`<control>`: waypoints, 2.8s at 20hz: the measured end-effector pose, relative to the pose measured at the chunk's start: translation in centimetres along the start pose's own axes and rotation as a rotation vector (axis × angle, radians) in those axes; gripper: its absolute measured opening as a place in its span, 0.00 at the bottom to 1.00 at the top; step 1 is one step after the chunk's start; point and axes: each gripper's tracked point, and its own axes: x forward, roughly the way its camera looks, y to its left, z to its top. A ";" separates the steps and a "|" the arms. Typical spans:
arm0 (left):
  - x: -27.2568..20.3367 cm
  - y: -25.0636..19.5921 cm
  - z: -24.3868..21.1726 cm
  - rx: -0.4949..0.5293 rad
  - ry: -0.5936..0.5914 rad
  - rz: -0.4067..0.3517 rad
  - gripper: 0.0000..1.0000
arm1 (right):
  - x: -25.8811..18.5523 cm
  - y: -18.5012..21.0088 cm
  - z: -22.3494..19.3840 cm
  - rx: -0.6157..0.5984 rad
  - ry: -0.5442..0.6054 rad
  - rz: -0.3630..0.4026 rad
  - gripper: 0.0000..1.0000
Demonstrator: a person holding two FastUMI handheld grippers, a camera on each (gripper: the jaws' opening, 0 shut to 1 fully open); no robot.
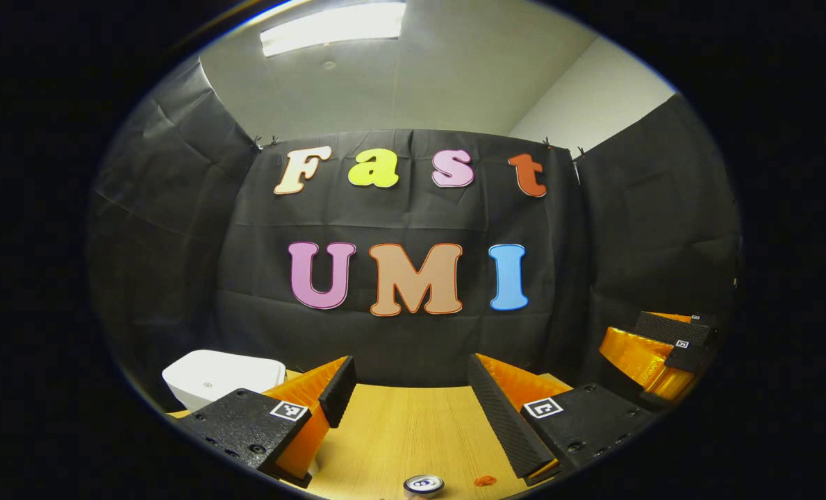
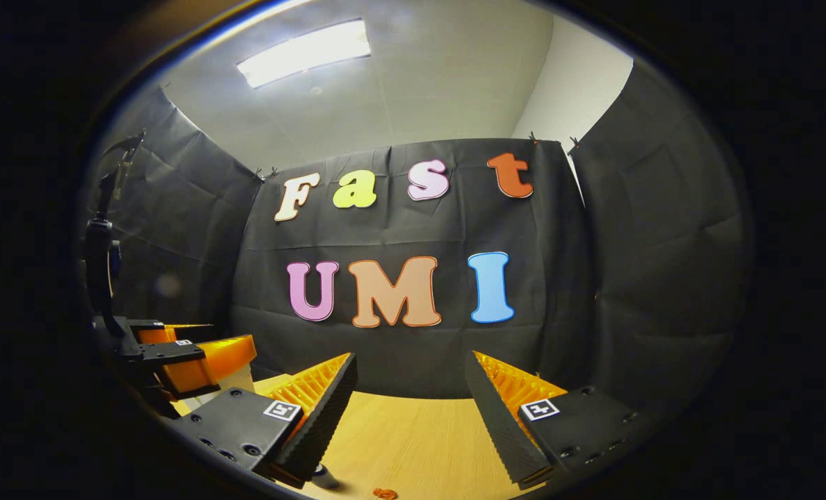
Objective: Press the lid of the desktop garbage bin to open it, pick up the crumpled paper on the desktop and throw it into the bin, then pick up the pop can on the desktop and drop it into the bin, and finally close the garbage bin lid.
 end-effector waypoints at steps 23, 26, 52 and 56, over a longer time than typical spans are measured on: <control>0.2 -0.1 -0.5 0.009 0.015 0.020 0.96 | 0.8 -0.5 -0.7 0.024 0.017 0.015 0.98; 0.1 -0.3 -0.7 -0.001 0.016 0.018 0.96 | 0.9 -0.4 -0.8 0.029 0.018 0.015 1.00; -1.3 8.6 2.1 0.091 -0.066 0.202 0.17 | 1.4 3.6 -1.2 0.056 0.023 0.064 0.98; -1.5 12.9 1.6 0.074 -0.048 0.257 0.00 | 1.4 5.4 -1.2 0.049 0.023 0.067 0.99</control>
